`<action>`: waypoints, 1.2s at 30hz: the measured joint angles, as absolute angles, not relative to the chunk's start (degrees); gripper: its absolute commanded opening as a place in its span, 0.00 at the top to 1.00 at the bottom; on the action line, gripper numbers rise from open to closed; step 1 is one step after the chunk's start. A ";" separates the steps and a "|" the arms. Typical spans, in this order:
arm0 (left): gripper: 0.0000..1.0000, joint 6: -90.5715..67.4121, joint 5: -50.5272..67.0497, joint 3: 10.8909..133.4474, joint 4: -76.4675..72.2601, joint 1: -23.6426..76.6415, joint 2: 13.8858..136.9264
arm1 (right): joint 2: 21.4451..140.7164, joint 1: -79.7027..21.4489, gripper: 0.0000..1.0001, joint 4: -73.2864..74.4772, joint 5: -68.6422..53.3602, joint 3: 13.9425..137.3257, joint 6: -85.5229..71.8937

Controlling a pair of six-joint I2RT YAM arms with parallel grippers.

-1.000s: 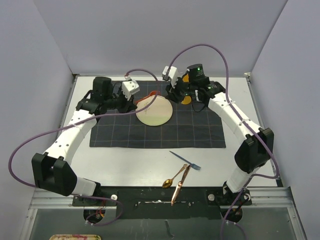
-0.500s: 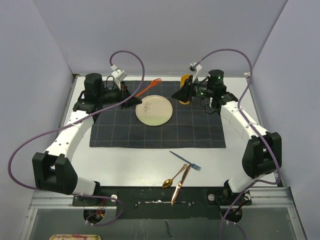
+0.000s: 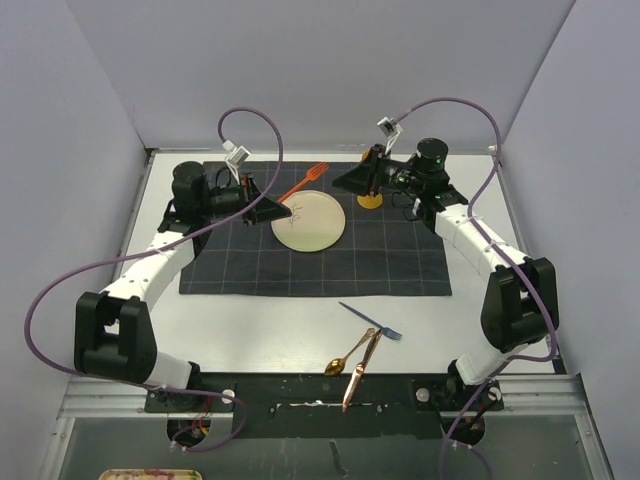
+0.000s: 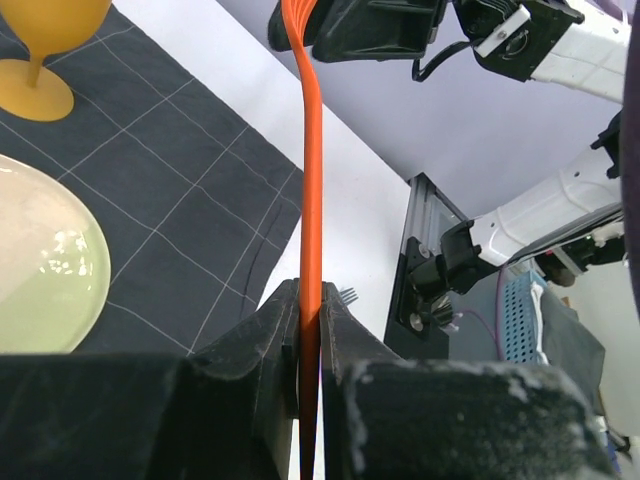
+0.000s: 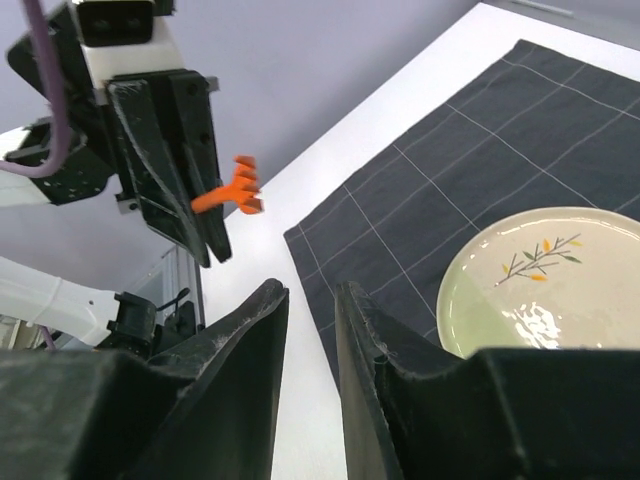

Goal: Set the dinner table for one person
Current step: Adjust the fork.

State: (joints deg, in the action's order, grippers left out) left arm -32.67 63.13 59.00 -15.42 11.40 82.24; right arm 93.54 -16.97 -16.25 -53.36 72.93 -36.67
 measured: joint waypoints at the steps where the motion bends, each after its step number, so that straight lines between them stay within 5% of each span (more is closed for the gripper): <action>1: 1.00 -33.78 63.31 58.61 -16.75 11.38 82.59 | 93.54 -16.97 0.73 -16.93 -53.49 72.93 -37.19; 36: 1.00 -37.95 64.97 57.19 -22.09 11.90 84.49 | 97.41 -17.34 0.77 -17.87 -54.43 77.49 -35.33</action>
State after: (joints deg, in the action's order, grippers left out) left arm -37.95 64.97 57.19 -22.09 11.90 84.49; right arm 97.41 -17.34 -17.87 -54.43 77.49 -35.33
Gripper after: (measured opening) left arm 0.073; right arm 0.235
